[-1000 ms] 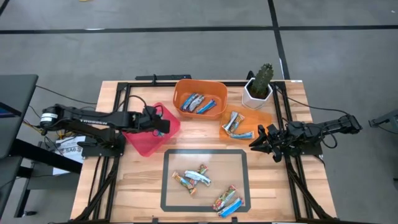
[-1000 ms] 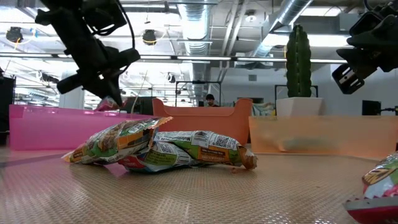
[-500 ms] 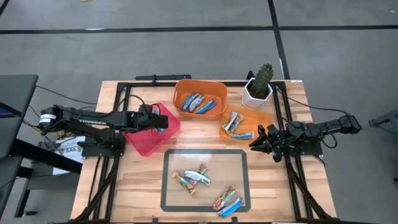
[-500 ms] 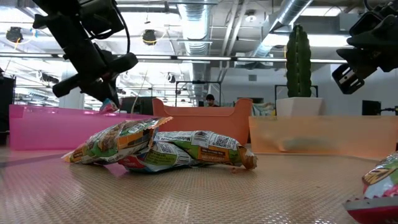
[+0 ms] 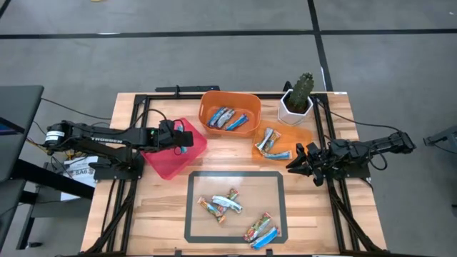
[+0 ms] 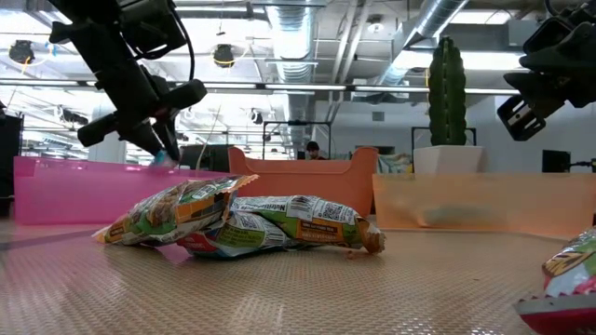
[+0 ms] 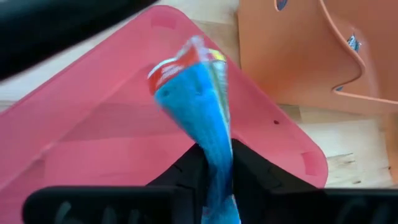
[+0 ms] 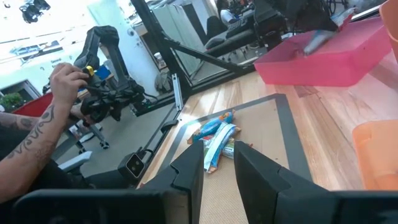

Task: Pick and place Granola Bars by type
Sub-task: Put the red granola bar into the red bin, then put the middle red granola bar into the red bin

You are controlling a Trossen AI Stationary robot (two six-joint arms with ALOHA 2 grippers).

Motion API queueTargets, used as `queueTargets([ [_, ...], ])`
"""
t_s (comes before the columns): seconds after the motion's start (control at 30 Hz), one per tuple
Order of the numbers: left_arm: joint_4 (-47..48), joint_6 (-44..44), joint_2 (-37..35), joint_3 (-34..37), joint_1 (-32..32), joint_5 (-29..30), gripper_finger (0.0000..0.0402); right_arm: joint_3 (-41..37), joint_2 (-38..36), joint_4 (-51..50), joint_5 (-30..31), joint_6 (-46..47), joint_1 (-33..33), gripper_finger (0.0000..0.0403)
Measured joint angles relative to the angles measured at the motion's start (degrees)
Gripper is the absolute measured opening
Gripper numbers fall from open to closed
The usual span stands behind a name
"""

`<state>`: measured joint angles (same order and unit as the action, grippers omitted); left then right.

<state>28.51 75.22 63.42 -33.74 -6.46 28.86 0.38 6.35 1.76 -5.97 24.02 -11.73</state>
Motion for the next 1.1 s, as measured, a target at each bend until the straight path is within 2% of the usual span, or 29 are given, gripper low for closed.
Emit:
queueTargets([
  [0.3,0.0,1.0,0.1,0.0,0.0,2.8,0.0110,0.0,0.0,0.0,0.0,0.0,0.0,0.0082],
  [0.63,-0.3,-1.3,0.1,0.0,1.0,5.7,0.0117,0.0,0.0,0.0,0.0,0.0,0.0,0.0082],
  [0.73,-3.9,-7.0,0.1,0.0,2.7,6.5,0.0117,0.0,0.0,0.0,0.0,0.0,0.0,0.0082],
  [0.93,-14.6,-27.0,0.1,-1.3,7.0,4.4,0.0117,0.0,0.0,0.0,0.0,0.0,0.0,0.0082],
  [1.1,-15.0,-41.2,0.5,-4.0,11.7,2.9,0.0117,0.0,0.0,0.0,0.0,0.0,0.0,0.0082],
])
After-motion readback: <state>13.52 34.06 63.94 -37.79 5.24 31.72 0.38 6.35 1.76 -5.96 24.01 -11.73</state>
